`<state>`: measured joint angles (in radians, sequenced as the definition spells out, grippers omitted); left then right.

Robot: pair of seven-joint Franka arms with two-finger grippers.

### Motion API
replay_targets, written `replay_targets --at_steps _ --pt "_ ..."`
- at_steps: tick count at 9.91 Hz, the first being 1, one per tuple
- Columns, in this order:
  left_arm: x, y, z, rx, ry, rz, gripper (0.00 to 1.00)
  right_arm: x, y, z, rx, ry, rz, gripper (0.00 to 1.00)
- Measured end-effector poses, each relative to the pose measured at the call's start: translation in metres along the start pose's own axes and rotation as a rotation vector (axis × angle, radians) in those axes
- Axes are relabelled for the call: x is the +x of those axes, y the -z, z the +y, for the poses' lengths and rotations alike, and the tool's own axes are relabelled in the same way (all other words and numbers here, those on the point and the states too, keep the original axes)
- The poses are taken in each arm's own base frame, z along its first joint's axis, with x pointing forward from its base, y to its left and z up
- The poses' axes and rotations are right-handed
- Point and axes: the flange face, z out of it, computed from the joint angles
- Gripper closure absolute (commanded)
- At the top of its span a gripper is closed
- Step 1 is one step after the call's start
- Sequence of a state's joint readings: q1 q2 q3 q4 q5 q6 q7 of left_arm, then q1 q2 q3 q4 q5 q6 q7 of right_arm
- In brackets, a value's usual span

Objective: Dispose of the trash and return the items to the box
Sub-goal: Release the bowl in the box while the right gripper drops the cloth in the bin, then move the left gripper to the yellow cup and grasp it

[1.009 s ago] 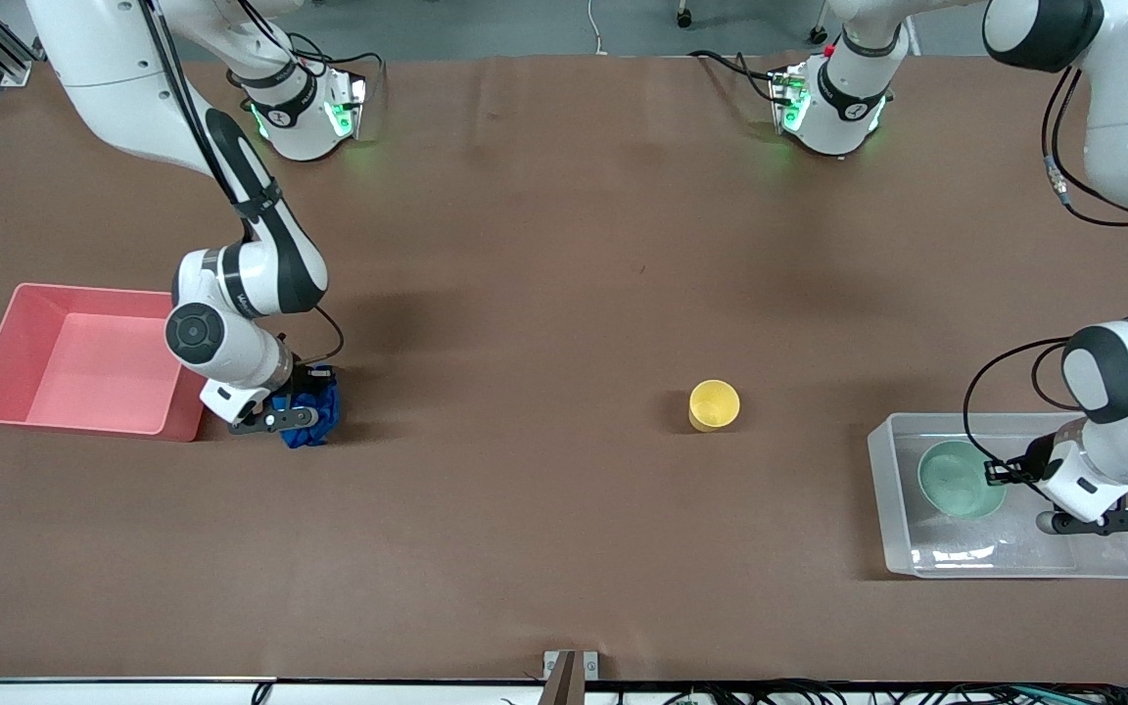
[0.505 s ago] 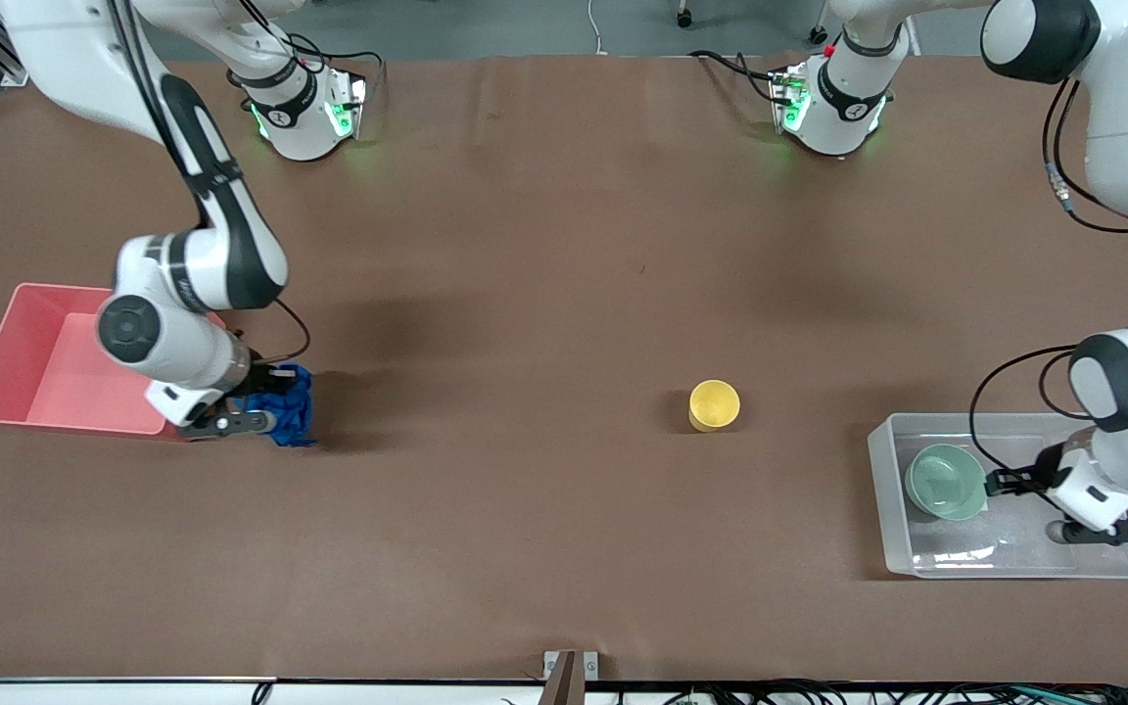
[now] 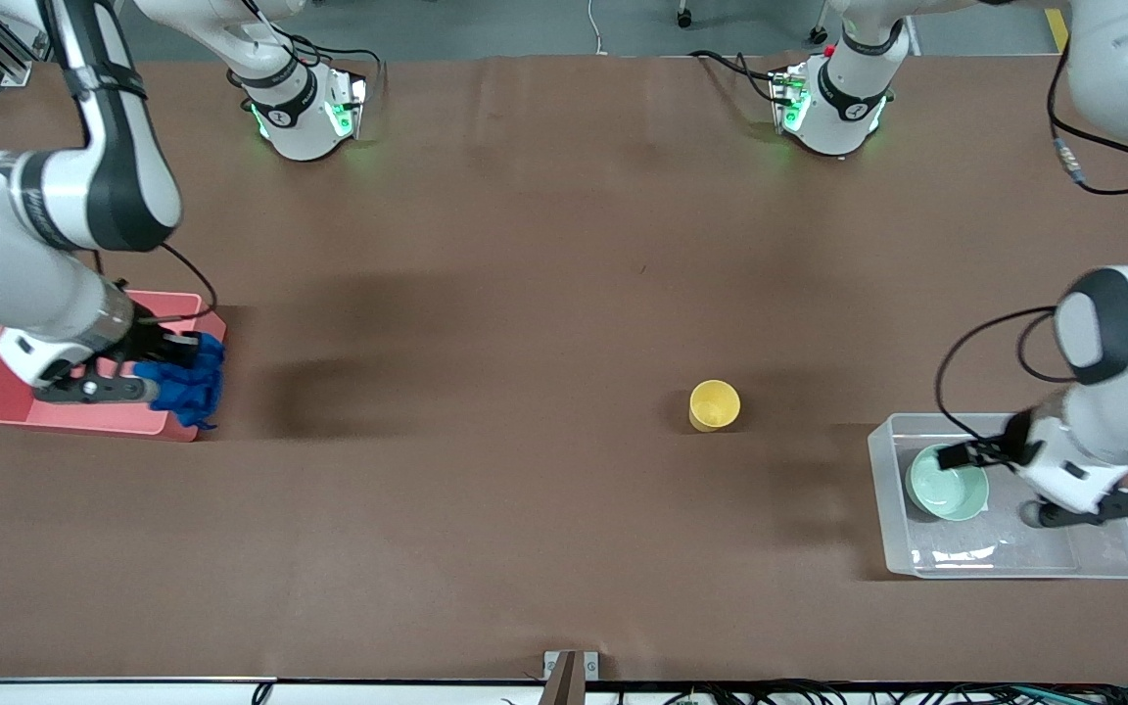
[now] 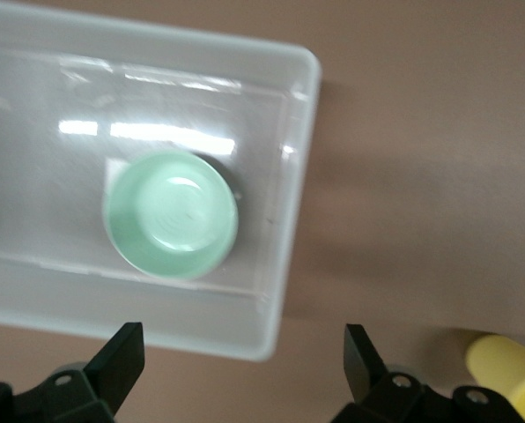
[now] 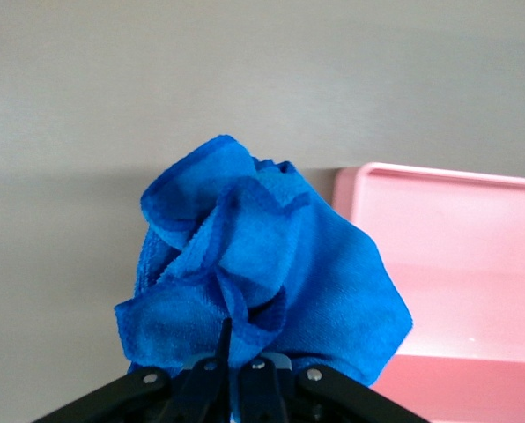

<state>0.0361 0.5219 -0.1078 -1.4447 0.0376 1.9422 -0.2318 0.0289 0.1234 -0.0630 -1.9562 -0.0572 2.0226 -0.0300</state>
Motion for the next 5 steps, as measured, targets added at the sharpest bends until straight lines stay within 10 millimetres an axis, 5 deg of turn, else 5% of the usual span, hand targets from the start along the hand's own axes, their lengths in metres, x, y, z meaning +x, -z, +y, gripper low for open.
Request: replay_targets --at_steps 5 --pt "-0.081 -0.060 0.145 -0.008 0.222 -0.044 0.00 -0.024 -0.046 0.116 0.007 -0.046 0.001 0.98"
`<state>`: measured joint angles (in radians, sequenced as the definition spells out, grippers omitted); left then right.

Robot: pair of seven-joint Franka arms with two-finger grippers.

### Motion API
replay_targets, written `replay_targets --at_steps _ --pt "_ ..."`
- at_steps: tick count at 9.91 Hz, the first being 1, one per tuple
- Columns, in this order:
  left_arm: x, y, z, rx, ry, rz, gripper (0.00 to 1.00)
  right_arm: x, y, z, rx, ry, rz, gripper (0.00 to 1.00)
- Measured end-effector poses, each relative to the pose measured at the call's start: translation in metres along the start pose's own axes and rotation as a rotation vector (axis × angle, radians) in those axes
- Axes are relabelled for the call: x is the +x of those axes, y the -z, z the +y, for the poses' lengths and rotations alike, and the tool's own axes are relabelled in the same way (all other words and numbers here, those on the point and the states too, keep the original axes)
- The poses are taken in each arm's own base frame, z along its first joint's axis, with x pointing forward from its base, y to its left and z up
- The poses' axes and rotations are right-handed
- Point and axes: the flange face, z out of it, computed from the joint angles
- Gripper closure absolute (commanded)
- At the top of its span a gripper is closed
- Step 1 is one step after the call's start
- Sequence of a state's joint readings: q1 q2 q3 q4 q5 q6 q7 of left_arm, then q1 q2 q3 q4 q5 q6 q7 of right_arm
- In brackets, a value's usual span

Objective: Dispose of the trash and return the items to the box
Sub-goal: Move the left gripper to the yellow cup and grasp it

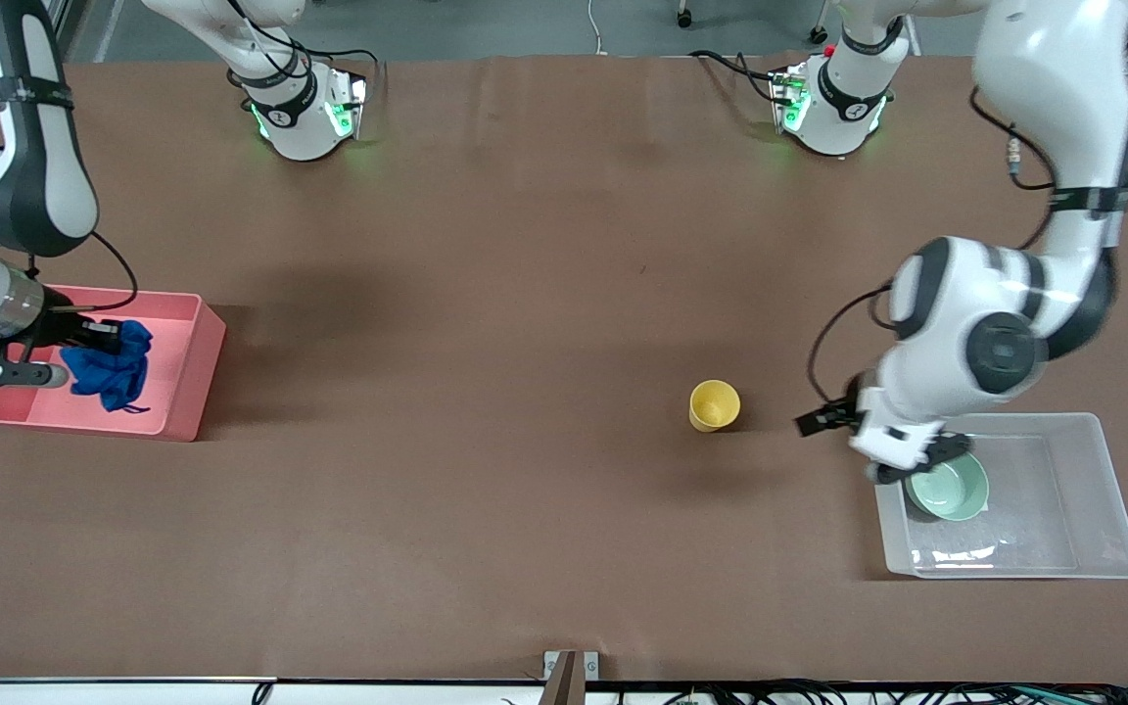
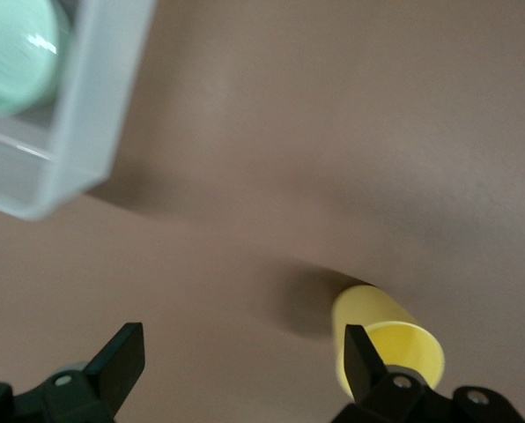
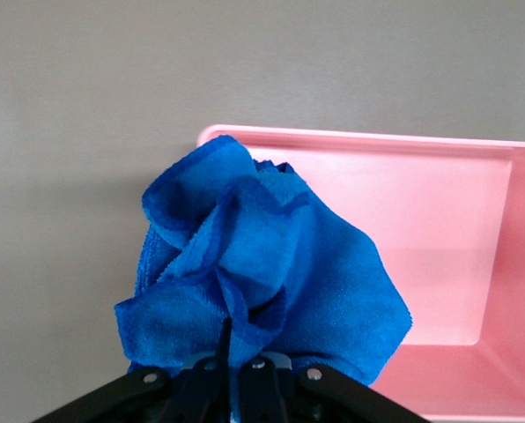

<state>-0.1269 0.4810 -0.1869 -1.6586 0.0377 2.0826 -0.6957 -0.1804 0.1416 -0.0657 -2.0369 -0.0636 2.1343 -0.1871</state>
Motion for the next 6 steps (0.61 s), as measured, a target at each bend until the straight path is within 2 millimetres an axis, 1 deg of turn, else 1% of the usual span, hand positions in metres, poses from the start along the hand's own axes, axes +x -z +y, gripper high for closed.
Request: replay_targets --at_steps 1,2,3,4,5,6 --pt "-0.019 -0.020 0.015 -0.011 0.027 0.013 0.03 -0.004 -0.022 0.022 -0.002 0.009 0.016 0.96" --pt "-0.037 -0.038 0.026 -0.019 0.048 0.020 0.13 -0.013 -0.051 0.043 -0.001 0.015 0.020 0.82" --pt "-0.051 -0.051 0.034 -0.019 0.063 0.019 0.23 -0.023 -0.077 0.059 0.005 0.014 0.004 0.47" --pt "-0.061 -0.061 0.039 -0.020 0.074 0.019 0.36 -0.028 -0.091 0.066 0.013 0.012 -0.018 0.09" --pt "-0.066 -0.072 0.042 -0.031 0.085 0.025 0.51 -0.029 -0.094 0.065 0.017 0.014 -0.027 0.00" --pt "-0.068 -0.083 0.041 -0.040 0.091 0.030 0.69 -0.027 -0.092 0.061 0.018 0.021 -0.026 0.00"
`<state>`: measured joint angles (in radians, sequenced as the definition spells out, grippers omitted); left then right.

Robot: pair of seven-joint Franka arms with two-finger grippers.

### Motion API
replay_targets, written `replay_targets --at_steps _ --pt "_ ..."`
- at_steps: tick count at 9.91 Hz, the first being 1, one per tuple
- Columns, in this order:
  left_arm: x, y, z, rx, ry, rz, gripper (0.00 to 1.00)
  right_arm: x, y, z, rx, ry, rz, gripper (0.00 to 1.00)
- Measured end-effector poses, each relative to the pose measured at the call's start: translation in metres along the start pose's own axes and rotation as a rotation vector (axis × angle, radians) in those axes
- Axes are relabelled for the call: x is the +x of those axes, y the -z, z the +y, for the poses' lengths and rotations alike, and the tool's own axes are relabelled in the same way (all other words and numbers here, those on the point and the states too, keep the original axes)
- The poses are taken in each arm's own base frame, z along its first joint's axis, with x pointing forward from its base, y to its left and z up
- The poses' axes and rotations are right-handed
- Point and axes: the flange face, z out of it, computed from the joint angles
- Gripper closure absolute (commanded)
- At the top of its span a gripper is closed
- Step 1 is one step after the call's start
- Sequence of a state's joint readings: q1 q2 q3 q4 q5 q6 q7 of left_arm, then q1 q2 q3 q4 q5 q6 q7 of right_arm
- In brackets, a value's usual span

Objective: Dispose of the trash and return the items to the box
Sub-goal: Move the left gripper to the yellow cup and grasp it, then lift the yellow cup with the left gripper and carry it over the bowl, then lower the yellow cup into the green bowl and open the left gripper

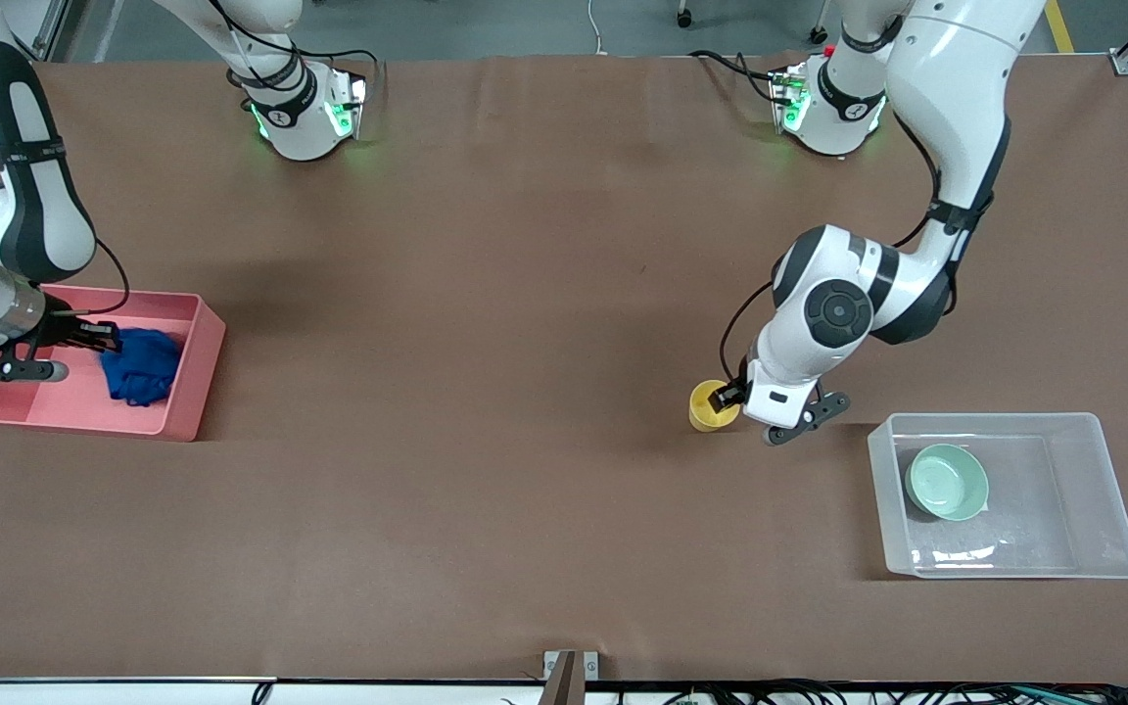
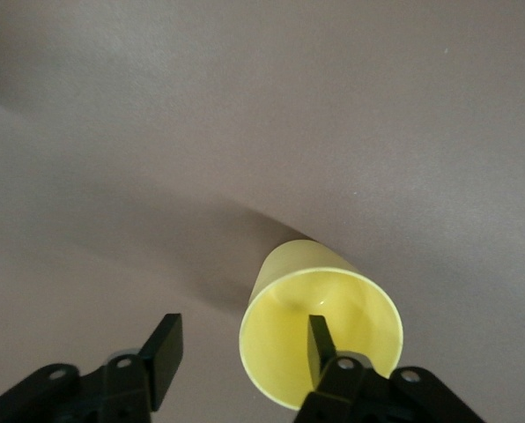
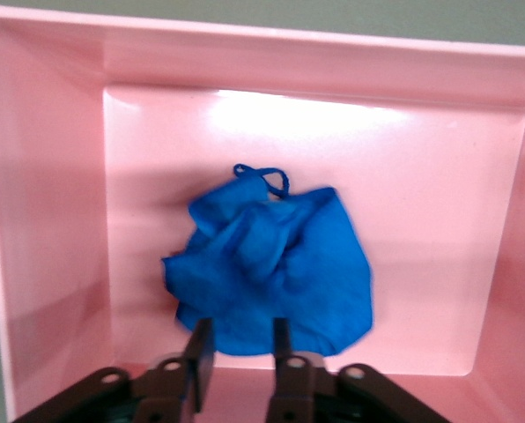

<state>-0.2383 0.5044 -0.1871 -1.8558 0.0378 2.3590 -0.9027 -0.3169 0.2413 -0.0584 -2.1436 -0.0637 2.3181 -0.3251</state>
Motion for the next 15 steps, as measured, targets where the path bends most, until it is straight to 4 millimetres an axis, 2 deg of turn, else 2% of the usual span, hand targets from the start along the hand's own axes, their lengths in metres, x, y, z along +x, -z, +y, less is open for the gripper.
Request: replay_targets --at_steps 1,2,3,5,7,8,9,11,12,13,15 --pt "-0.001 -0.010 -0.001 -0.003 0.006 -0.001 0.88 0.003 0.005 -0.003 -0.001 0.007 0.004 0.00" --pt "-0.001 -0.017 0.000 -0.007 0.009 -0.001 1.00 0.007 0.015 -0.007 0.000 0.012 0.000 0.00" --pt "-0.002 -0.019 0.001 -0.013 0.009 0.002 1.00 0.013 0.037 -0.012 0.002 0.007 -0.014 0.00" --pt "0.002 -0.009 0.005 -0.031 0.010 0.018 1.00 0.032 0.100 -0.037 -0.008 0.009 -0.005 0.00" --pt "0.019 0.023 0.007 -0.059 0.025 0.054 1.00 0.040 0.163 -0.069 -0.029 0.047 0.070 0.00" --pt "0.036 0.051 0.000 -0.054 0.019 0.064 1.00 0.039 0.189 -0.088 -0.038 0.076 0.111 0.00" --pt "0.058 0.084 -0.012 -0.045 -0.006 0.071 1.00 0.034 0.210 -0.107 -0.040 0.083 0.129 0.00" --pt "0.112 0.142 -0.058 -0.038 -0.088 0.098 1.00 0.014 0.245 -0.150 -0.032 0.051 0.119 0.00" --pt "0.138 0.157 -0.088 -0.035 -0.144 0.113 1.00 0.002 0.263 -0.171 -0.030 0.042 0.106 0.00" --pt "0.162 0.161 -0.121 -0.027 -0.206 0.121 1.00 -0.009 0.285 -0.185 -0.029 0.040 0.094 0.00" --pt "0.201 0.157 -0.187 -0.001 -0.314 0.120 1.00 -0.022 0.344 -0.189 -0.028 0.032 0.113 0.00"
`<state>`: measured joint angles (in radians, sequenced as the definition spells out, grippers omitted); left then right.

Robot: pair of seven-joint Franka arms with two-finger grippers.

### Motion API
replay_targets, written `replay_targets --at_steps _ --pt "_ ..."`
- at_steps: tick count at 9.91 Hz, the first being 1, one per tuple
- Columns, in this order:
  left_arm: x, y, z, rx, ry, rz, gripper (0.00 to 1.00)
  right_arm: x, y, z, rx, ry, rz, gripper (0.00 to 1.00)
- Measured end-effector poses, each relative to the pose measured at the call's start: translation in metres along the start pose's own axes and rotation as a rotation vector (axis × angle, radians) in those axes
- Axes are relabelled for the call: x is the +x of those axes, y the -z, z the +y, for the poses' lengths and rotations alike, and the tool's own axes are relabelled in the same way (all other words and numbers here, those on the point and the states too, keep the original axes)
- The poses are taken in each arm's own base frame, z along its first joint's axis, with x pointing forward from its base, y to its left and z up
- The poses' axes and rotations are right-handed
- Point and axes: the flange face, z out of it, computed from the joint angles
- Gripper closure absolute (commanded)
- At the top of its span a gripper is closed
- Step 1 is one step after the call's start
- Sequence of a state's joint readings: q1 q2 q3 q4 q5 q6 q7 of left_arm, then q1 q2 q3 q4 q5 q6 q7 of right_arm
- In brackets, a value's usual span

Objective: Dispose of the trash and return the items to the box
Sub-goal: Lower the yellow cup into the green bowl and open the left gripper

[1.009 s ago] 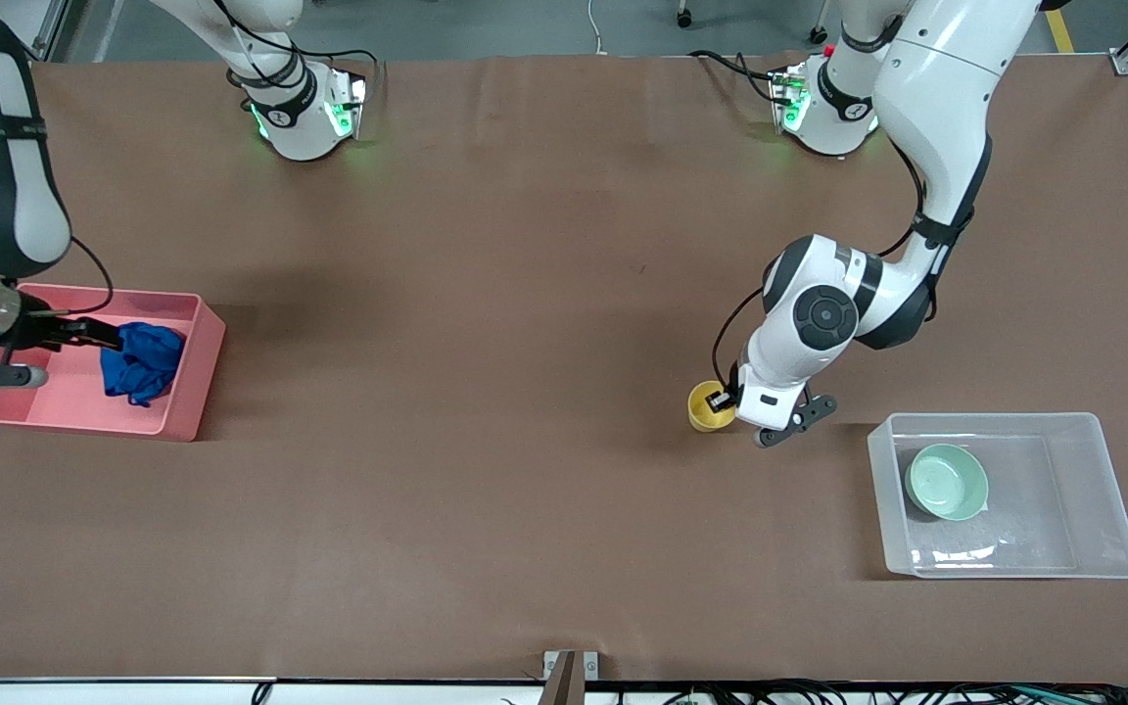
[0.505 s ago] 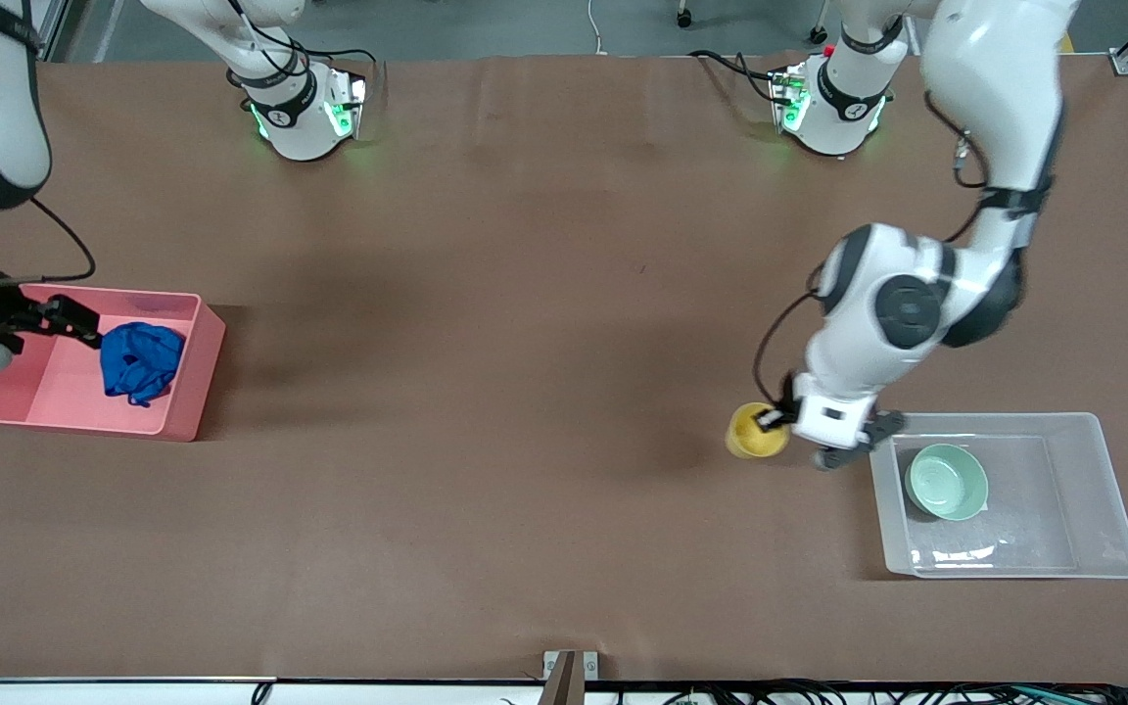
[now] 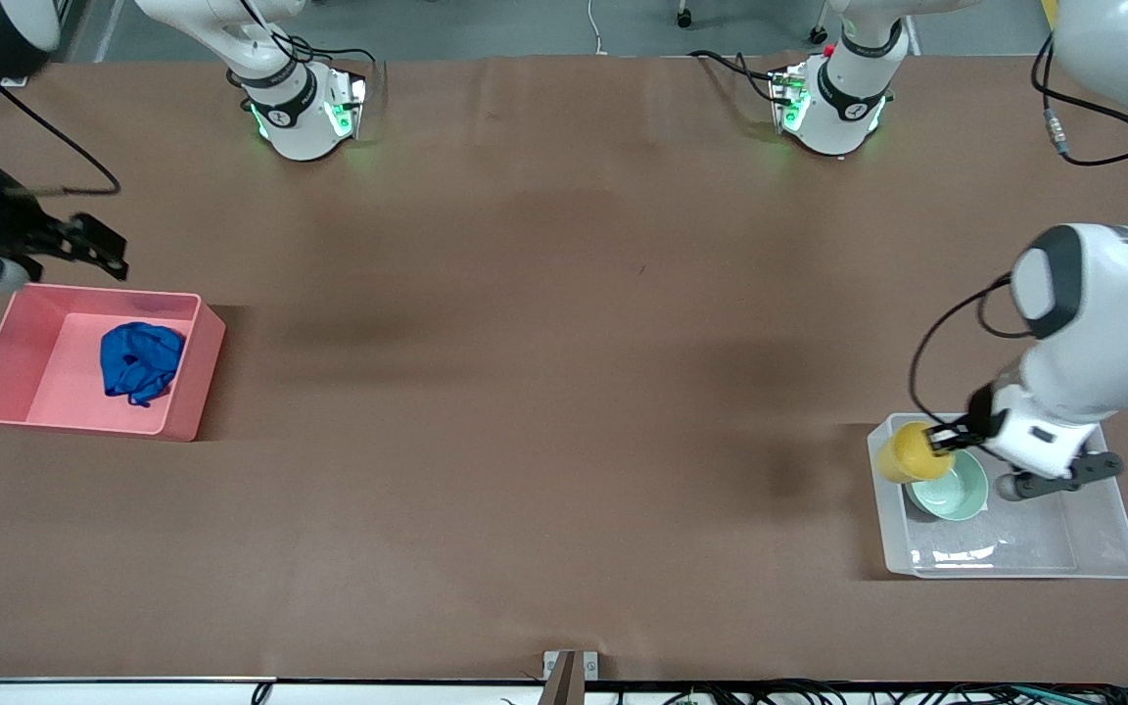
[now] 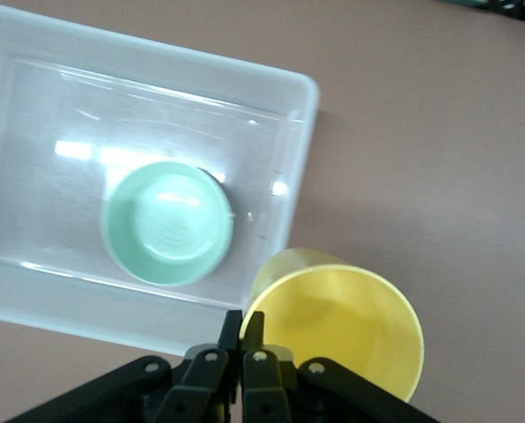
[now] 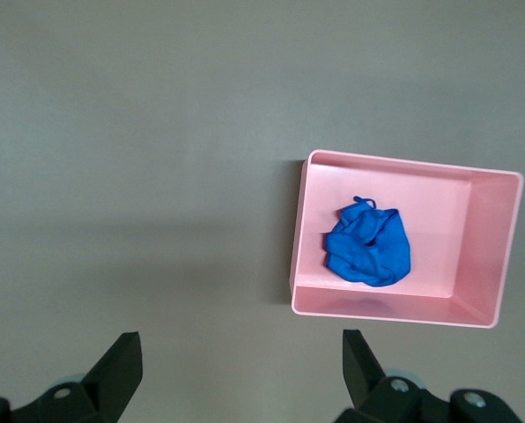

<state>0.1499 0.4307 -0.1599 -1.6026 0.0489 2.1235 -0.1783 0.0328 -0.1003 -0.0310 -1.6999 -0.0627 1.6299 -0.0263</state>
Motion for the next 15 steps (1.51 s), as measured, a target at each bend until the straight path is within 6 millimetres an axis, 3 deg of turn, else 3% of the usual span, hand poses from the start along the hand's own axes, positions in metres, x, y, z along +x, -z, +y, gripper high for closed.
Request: replay_targets --at_steps 2,3,6,8,9,10,11,12,13,15 --pt "0.008 -0.022 -0.054 0.051 -0.073 -0.011 0.99 -0.004 0.037 0.003 0.002 -0.007 0.021 0.00" --pt "0.011 -0.038 -0.069 0.056 -0.093 -0.012 0.99 -0.004 0.045 0.002 0.014 -0.008 0.019 0.00" --pt "0.014 -0.096 -0.094 0.045 -0.133 -0.028 0.95 -0.003 0.041 0.001 0.037 -0.008 -0.026 0.00" --pt "0.012 -0.121 -0.096 0.036 -0.134 -0.047 0.93 0.000 0.034 0.001 0.037 -0.008 -0.044 0.00" --pt "0.012 -0.124 -0.094 0.033 -0.136 -0.050 0.84 0.001 0.033 0.001 0.037 -0.008 -0.045 0.00" --pt "0.012 -0.124 -0.093 0.032 -0.137 -0.050 0.43 0.001 0.033 0.002 0.038 -0.010 -0.045 0.00" --pt "0.012 -0.125 -0.093 0.032 -0.138 -0.050 0.11 0.001 0.032 0.002 0.037 -0.010 -0.047 0.00" --pt "0.012 -0.124 -0.091 0.031 -0.140 -0.047 0.00 0.002 0.031 0.002 0.037 -0.011 -0.049 0.00" --pt "0.016 -0.118 -0.090 0.030 -0.141 -0.033 0.00 0.004 0.031 0.002 0.037 -0.010 -0.048 0.00" --pt "0.030 -0.084 -0.084 0.031 -0.146 0.030 0.00 0.007 0.032 0.003 0.037 -0.005 -0.044 0.00"
